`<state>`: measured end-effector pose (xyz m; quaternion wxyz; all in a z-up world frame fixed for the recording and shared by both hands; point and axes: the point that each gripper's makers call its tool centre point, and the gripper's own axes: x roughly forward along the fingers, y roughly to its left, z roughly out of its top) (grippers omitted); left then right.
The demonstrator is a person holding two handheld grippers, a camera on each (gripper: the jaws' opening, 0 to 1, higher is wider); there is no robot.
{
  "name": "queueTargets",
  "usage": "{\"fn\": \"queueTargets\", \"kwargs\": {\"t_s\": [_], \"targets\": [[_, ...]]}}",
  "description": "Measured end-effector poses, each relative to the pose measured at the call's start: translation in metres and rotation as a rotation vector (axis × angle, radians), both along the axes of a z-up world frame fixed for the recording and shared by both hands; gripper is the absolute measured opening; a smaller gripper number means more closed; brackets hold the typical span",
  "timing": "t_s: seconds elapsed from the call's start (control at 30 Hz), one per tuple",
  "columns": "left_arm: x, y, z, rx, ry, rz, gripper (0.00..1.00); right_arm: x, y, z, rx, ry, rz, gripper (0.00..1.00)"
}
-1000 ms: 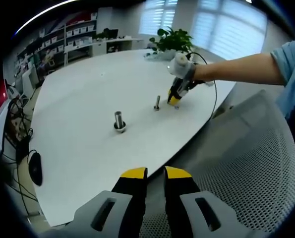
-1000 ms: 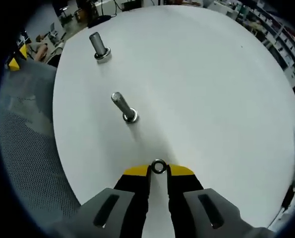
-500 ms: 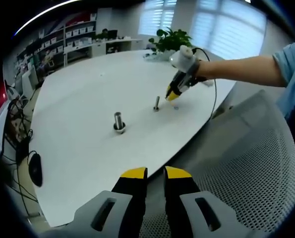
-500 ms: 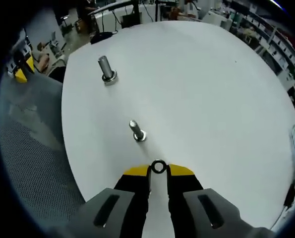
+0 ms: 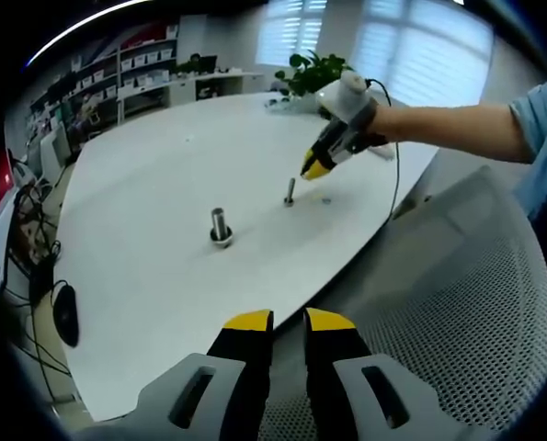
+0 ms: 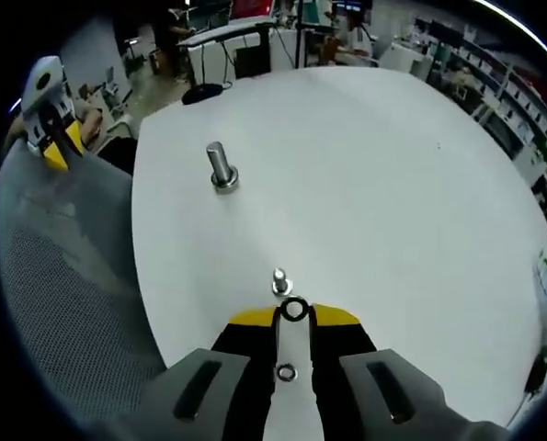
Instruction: Place the washer onto the threaded stud by aligning its center hole with the stud, sliding it down to the base, and recovering from edge contact or off-axis alignment until the washer reaches the visible bottom stop.
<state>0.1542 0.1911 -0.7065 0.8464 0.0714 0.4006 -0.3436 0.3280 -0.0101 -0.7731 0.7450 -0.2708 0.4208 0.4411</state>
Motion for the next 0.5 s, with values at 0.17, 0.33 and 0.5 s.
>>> {"fn": "queueTargets", "kwargs": {"t_s": [0.17,0.33,0.5], "targets": [[0.000,0.000,0.000,-0.001,-0.002,0.002,0.11,0.000,0.013,0.009,0.021,-0.017,0.020,0.15],[0.000,0.000,0.000,0.001,-0.002,0.001,0.11,-0.001,0.021,0.009,0.009,-0.012,0.020,0.14],[0.001,0.000,0.000,-0.002,-0.003,0.003,0.11,0.001,0.023,0.005,-0.031,-0.016,0.042,0.14]]}}
